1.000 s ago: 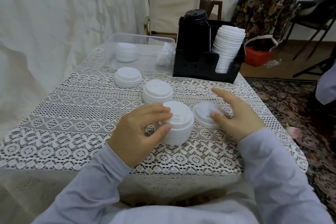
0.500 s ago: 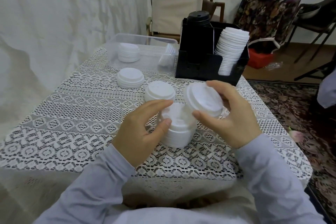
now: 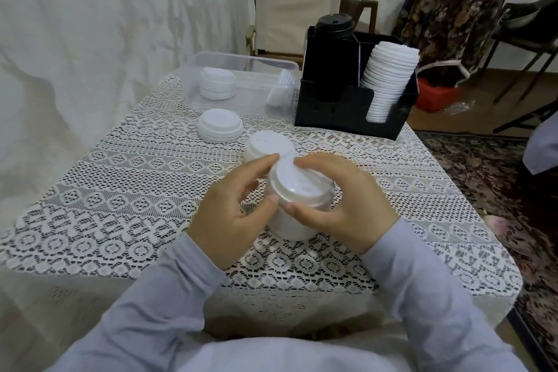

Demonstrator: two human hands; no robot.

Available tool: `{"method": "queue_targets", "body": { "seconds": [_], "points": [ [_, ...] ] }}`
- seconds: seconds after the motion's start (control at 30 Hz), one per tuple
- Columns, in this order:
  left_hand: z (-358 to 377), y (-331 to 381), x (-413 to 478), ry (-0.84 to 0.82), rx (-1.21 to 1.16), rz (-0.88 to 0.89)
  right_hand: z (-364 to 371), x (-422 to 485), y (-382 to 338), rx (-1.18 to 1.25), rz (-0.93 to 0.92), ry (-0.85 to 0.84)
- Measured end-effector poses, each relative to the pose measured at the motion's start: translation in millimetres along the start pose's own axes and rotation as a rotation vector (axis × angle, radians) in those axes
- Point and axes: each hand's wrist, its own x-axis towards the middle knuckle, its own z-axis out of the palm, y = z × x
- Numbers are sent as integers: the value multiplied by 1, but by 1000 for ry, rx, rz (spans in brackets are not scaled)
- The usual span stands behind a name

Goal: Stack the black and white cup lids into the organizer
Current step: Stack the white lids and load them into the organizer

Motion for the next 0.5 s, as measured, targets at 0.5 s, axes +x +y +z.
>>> {"method": "queue_targets", "body": {
  "seconds": [0.5],
  "points": [
    [-2,-7,0,-22,223,216,7,-8,19,228,40,-131]
  ]
}}
